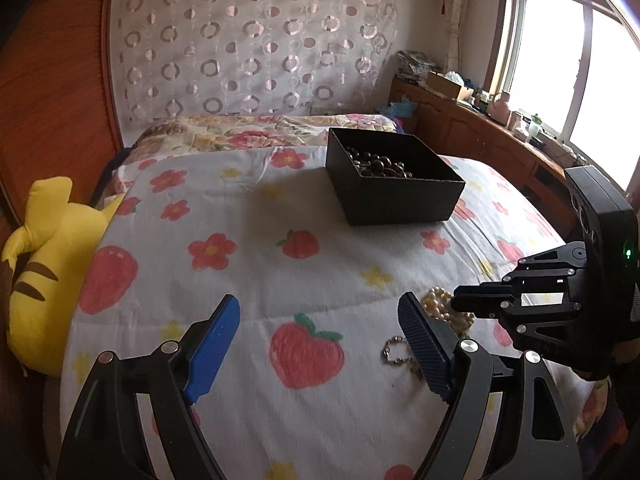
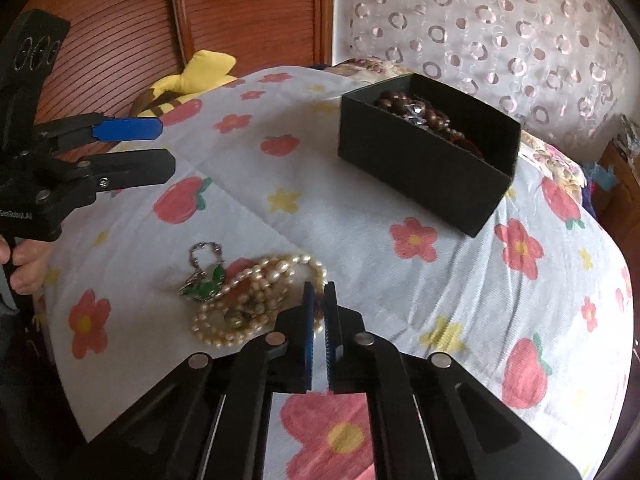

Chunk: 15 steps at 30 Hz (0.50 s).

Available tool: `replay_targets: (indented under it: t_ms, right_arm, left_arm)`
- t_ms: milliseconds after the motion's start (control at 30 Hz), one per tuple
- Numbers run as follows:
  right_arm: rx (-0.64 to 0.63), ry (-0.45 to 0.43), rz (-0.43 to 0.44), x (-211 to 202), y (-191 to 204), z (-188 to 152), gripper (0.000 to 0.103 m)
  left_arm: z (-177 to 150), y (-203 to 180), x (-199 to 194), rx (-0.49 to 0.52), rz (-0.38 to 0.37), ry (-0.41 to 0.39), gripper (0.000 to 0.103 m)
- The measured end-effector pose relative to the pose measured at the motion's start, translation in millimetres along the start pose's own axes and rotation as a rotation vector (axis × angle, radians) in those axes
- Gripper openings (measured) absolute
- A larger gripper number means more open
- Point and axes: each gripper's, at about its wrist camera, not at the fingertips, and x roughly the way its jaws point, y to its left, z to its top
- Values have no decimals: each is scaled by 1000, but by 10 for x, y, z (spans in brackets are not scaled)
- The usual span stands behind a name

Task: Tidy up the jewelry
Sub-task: 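Grasp the pearl bracelet with the right tool and lift it, then grasp the green jade keychain with the left tool while the right tool holds the pearl bracelet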

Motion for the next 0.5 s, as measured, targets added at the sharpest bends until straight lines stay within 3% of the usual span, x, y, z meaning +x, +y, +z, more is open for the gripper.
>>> replay_targets:
  t_ms: [167,500]
  right_arm:
    - [5,-66,-18,-255,61,-59,5]
    - [25,-260,-87,-1228,22,-134,5]
  left_arm:
    - [-80,-41,-44,7,-3,5,78]
    - [-164,-188,-107,16,-18,14,78]
